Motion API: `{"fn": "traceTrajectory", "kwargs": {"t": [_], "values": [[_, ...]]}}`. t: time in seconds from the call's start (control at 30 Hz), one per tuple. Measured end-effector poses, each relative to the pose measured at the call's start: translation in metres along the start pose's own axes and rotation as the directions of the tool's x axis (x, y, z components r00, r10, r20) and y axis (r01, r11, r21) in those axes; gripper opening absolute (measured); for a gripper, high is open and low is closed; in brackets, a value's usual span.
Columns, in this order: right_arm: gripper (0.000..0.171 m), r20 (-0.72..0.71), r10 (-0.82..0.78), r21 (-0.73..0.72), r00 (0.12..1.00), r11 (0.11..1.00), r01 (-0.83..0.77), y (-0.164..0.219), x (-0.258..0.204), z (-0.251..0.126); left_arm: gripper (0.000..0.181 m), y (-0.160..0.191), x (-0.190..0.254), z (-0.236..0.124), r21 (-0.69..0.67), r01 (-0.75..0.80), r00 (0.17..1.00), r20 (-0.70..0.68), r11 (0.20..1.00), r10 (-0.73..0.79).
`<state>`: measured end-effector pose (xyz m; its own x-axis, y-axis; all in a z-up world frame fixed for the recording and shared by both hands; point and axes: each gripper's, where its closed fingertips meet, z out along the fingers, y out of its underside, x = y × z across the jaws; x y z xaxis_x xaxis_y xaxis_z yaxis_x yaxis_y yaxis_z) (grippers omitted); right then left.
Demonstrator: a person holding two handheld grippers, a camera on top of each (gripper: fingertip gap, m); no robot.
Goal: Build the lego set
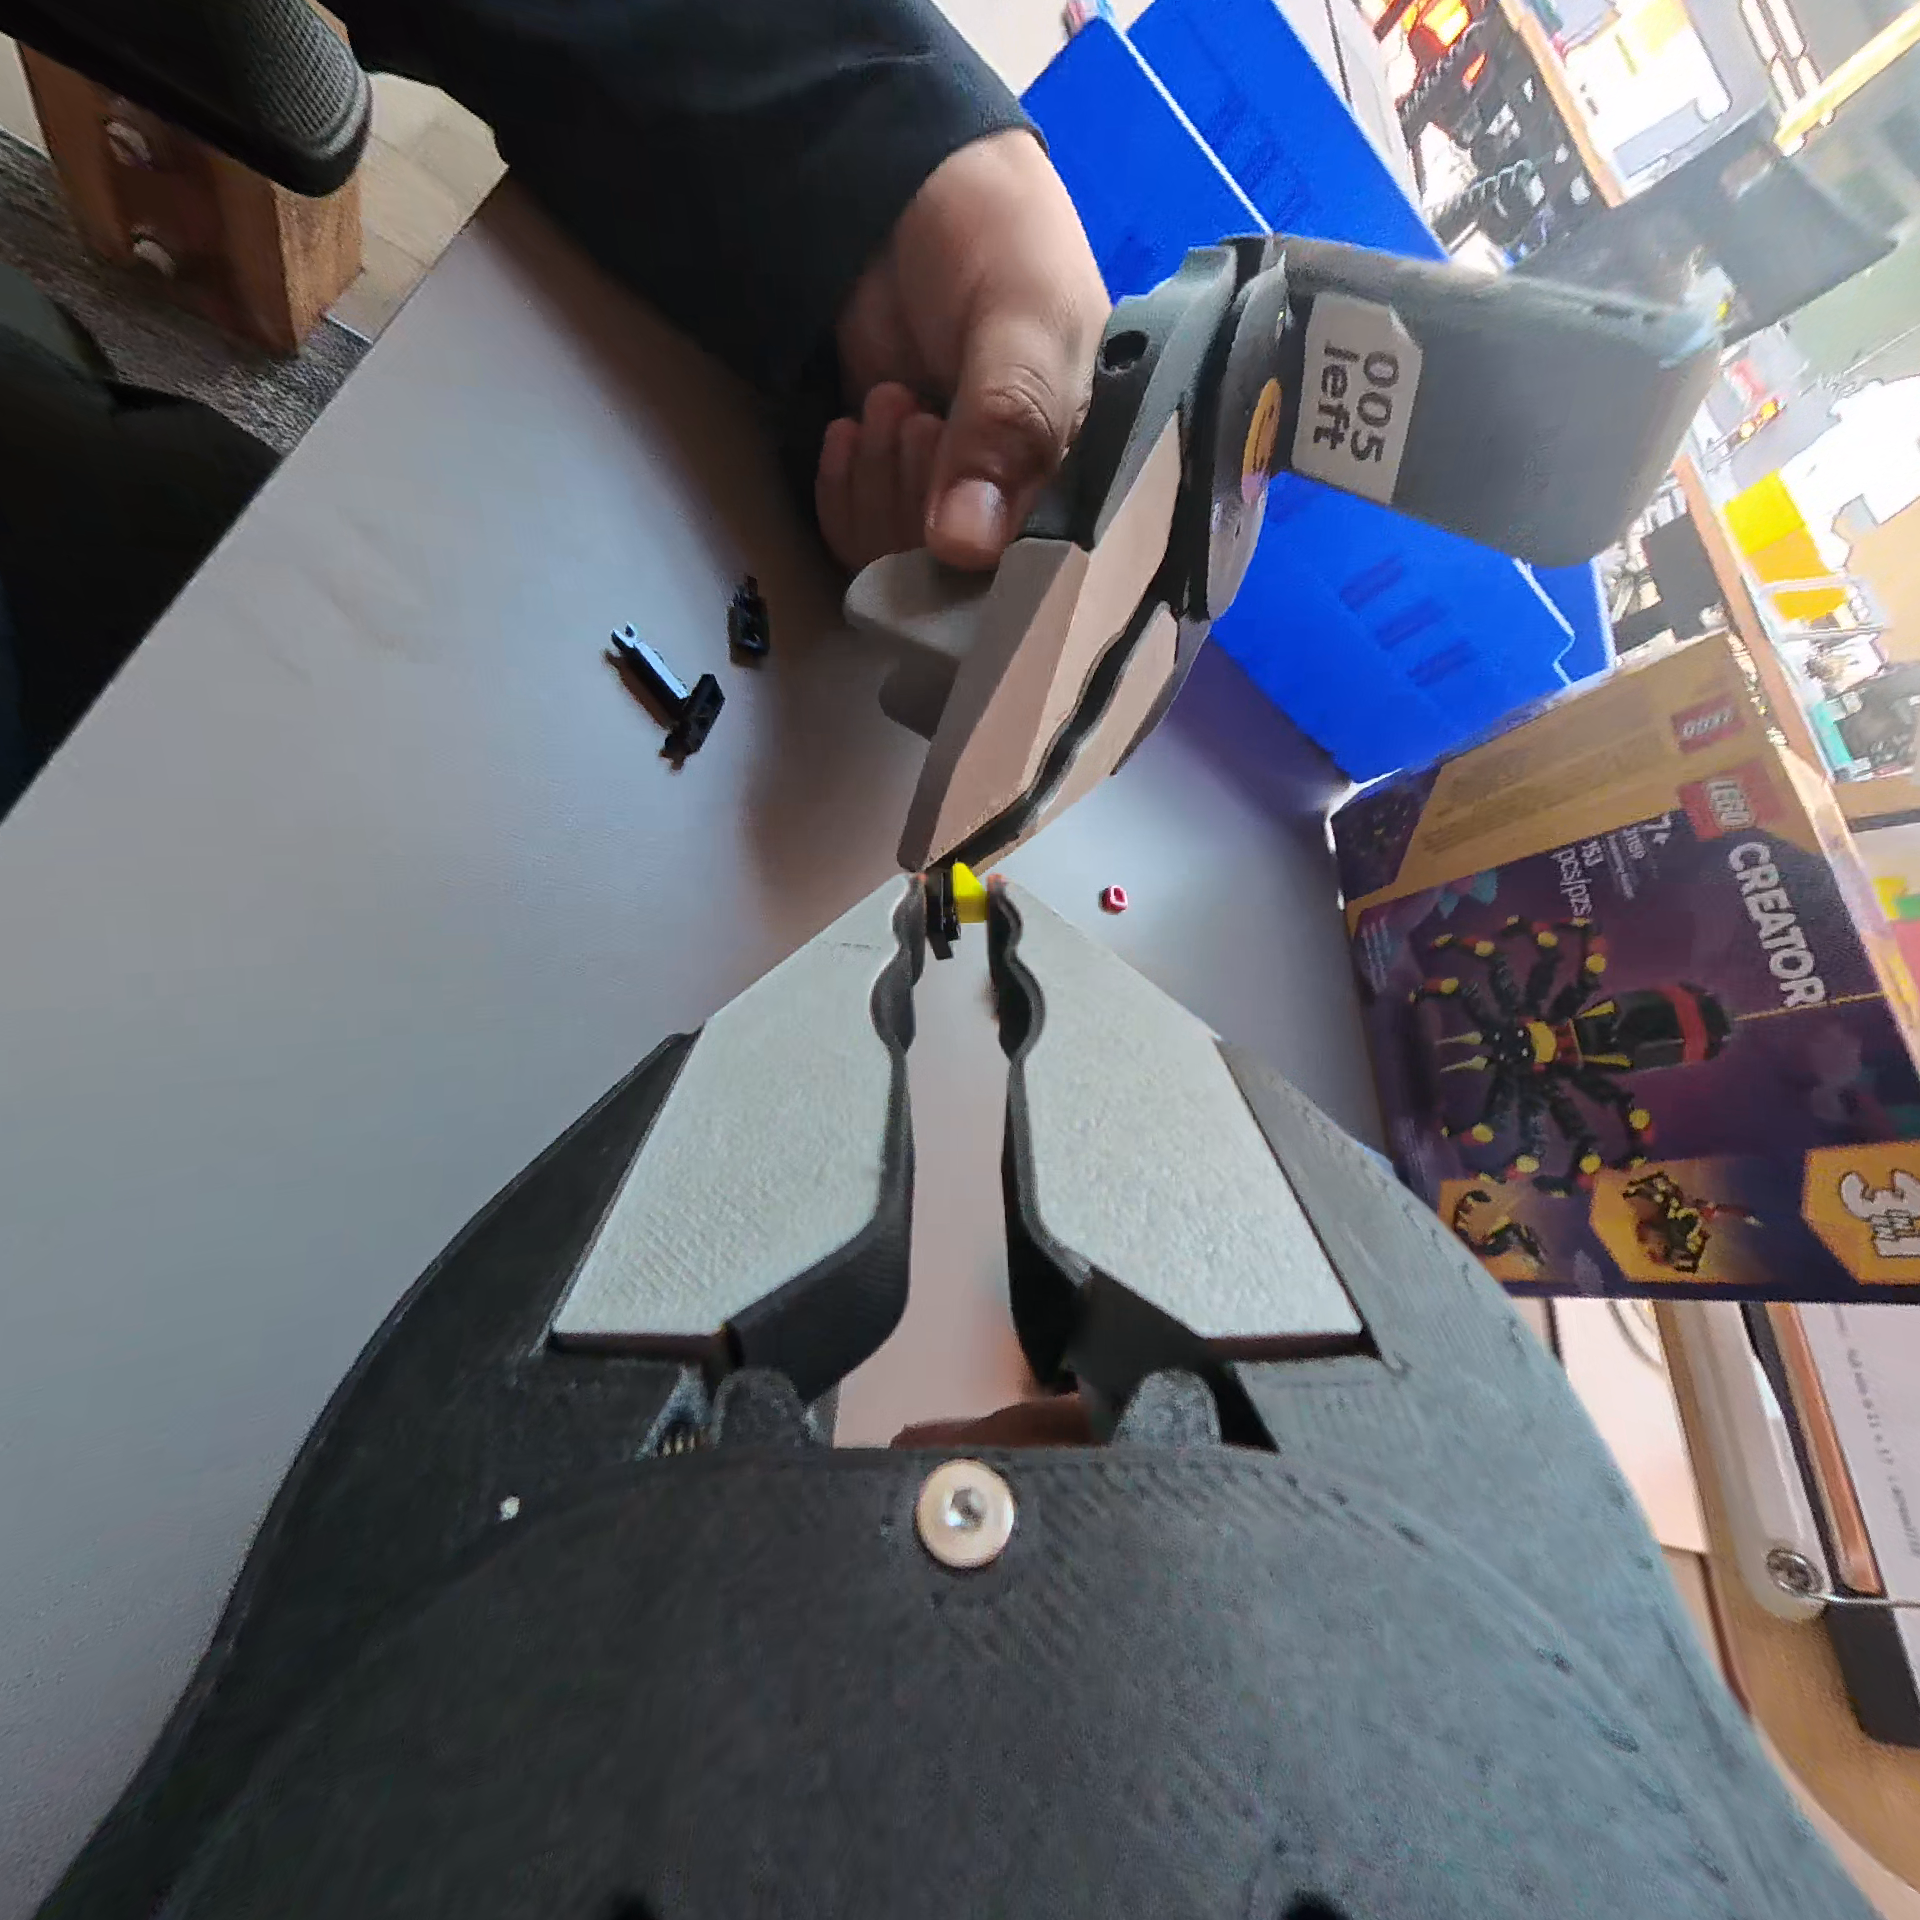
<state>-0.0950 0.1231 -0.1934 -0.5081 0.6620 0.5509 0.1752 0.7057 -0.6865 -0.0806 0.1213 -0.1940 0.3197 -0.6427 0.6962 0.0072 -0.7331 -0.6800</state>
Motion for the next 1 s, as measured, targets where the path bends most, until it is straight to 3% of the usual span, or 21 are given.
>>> {"fn": "traceTrajectory", "kwargs": {"t": [0.33,0.67,0.73,0.83,1.0], "values": [[0.008,0.007,-0.057,0.040,0.998,0.998,0.056,-0.009,-0.006,-0.004,0.000,0.003,0.010,0.002,-0.015,0.019,0.997,-0.079,1.000,-0.020],[0.006,-0.015,-0.165,-0.023,0.986,0.986,0.164,-0.011,-0.012,-0.003,0.000,0.011,0.014,0.004,-0.062,0.030,0.993,-0.112,0.998,-0.037],[0.006,0.027,-0.151,0.015,0.988,0.988,0.151,-0.013,-0.018,-0.004,0.000,0.014,0.016,0.006,-0.084,0.014,0.993,-0.115,0.996,-0.024],[0.006,-0.003,-0.040,0.109,0.999,0.993,0.040,-0.016,-0.007,-0.008,0.000,0.002,0.017,0.003,-0.008,0.047,0.989,-0.138,0.999,-0.047],[0.006,-0.031,-0.124,0.124,0.992,0.984,0.127,-0.018,-0.009,-0.008,0.000,0.005,0.019,0.004,-0.027,0.039,0.988,-0.150,0.999,-0.043]]}}
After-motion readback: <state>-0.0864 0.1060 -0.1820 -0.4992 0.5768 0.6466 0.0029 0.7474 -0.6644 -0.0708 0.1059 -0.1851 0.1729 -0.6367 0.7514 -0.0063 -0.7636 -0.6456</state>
